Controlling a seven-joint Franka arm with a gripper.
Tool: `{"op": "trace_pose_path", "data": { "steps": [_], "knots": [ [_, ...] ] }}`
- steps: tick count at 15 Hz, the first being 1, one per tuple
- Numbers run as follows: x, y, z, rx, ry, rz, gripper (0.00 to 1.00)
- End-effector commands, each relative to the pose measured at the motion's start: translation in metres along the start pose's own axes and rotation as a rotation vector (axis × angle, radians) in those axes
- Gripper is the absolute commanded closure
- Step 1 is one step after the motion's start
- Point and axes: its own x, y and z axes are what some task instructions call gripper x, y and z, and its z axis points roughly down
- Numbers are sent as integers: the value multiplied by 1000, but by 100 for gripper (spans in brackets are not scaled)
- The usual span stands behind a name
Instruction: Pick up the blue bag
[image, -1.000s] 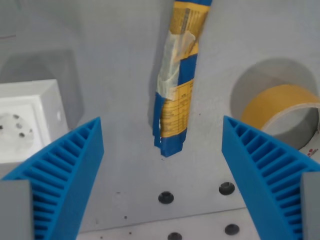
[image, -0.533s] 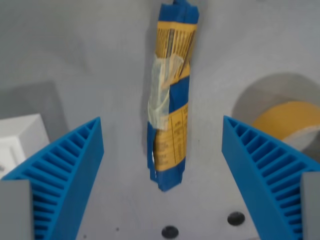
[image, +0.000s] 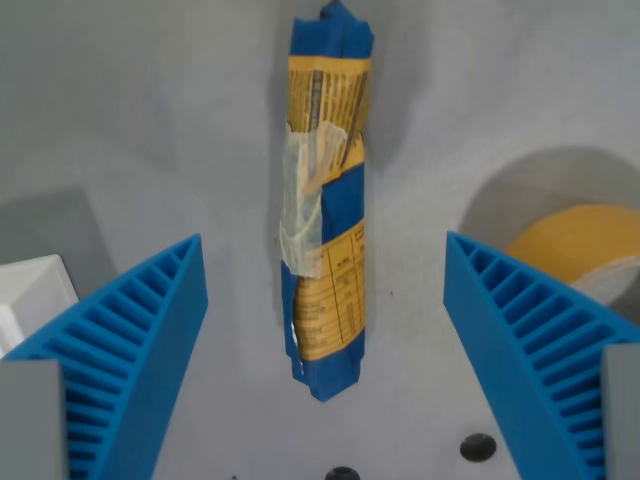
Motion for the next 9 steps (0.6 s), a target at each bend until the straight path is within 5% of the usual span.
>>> {"op": "trace_pose_path", "data": {
  "steps": [1, 5, 9],
  "knots": [
    [-19, 3, -10, 40, 88, 45, 0],
    [-13, 2, -8, 36, 84, 37, 0],
    [-10, 3, 12, 37, 91, 33, 0]
  ]
}}
